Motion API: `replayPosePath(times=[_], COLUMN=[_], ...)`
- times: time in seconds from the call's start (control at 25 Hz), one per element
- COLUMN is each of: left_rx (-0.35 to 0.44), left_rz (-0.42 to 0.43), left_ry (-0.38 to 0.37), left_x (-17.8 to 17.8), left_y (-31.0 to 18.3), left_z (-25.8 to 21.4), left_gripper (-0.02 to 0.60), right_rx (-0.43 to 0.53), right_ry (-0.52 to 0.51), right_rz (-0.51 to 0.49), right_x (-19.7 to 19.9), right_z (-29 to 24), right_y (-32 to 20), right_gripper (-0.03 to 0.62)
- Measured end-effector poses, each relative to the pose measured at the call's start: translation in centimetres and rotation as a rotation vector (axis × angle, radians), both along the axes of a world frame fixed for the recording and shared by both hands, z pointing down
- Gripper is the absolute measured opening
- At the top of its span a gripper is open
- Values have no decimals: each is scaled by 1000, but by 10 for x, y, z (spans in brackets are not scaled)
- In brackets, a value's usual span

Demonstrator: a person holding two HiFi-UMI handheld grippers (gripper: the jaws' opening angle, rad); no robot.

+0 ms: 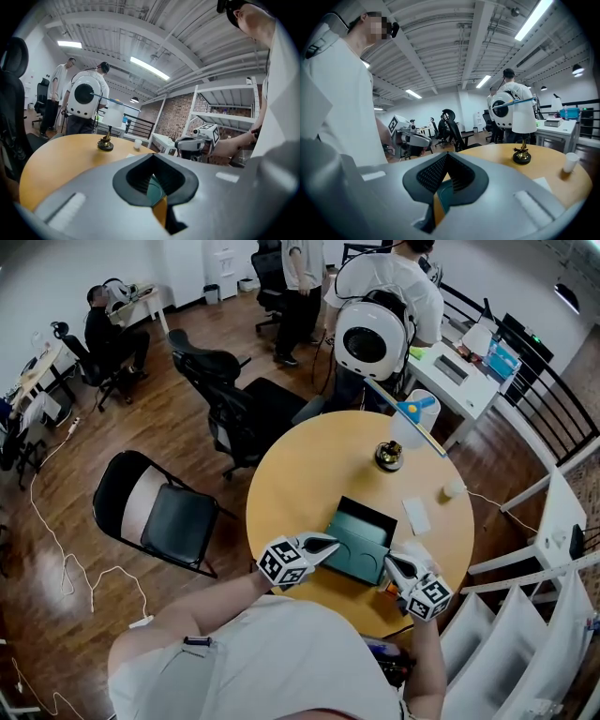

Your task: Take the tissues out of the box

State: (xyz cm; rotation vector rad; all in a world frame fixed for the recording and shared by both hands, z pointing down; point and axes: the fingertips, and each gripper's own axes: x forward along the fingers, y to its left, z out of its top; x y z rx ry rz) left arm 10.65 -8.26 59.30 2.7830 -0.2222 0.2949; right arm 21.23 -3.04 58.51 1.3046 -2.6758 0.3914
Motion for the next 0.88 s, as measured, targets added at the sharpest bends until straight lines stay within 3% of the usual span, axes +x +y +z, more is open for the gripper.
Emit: replayPosePath(times=[0.88], left_rx=[15], left_rz=[15], left_ry=[-2], left_x=[2], left_y=[-3], left_z=[-1], left_gripper=[0], right_rx=[1], right_ry=[-7], right_rz=[-21], right_x=[-6], right_z=[2], right_y=[3], right_gripper=[0])
